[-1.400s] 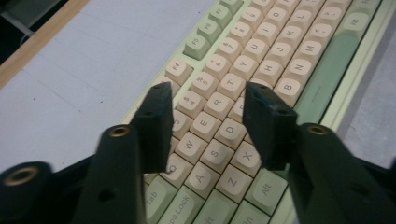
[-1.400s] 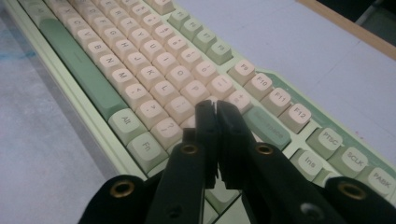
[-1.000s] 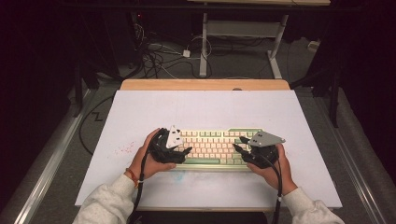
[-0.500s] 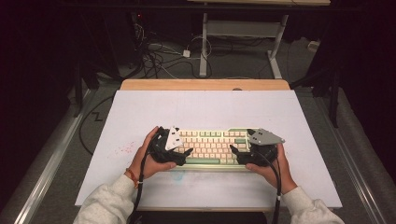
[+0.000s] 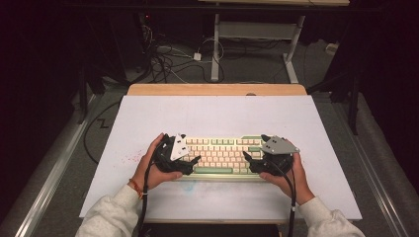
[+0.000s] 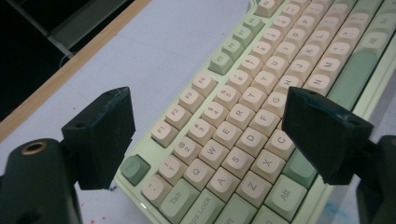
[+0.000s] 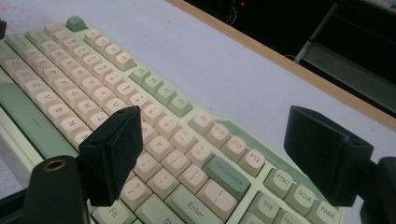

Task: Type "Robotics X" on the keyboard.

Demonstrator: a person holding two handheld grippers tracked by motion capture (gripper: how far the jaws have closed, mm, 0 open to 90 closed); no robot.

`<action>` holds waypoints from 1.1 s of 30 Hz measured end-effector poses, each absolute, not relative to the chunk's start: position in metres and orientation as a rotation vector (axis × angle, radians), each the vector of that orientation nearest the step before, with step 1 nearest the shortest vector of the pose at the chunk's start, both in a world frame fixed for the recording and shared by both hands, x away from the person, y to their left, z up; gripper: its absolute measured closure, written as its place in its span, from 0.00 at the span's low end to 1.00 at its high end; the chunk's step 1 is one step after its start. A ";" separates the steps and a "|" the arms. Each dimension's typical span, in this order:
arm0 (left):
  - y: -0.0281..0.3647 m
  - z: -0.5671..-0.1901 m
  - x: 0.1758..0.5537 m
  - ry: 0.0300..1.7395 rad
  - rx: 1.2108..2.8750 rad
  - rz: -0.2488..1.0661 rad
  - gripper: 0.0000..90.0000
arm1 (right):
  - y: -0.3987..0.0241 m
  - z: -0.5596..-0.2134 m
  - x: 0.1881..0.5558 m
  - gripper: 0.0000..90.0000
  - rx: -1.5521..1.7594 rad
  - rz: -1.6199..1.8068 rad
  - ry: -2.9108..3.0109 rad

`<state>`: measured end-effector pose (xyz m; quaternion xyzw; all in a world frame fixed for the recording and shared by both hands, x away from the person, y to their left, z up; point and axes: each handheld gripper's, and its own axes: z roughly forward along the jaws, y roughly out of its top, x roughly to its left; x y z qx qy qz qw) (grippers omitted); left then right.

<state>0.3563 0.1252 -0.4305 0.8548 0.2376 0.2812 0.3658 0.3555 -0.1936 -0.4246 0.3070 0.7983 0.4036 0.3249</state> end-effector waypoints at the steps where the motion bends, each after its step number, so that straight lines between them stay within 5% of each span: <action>1: 0.126 -0.429 0.355 0.613 2.196 0.727 0.18 | -0.194 -0.424 0.355 0.22 0.805 1.060 2.091; 33: 0.140 -0.423 0.316 0.524 2.190 0.822 0.18 | -0.207 -0.410 0.320 0.23 0.735 1.070 2.061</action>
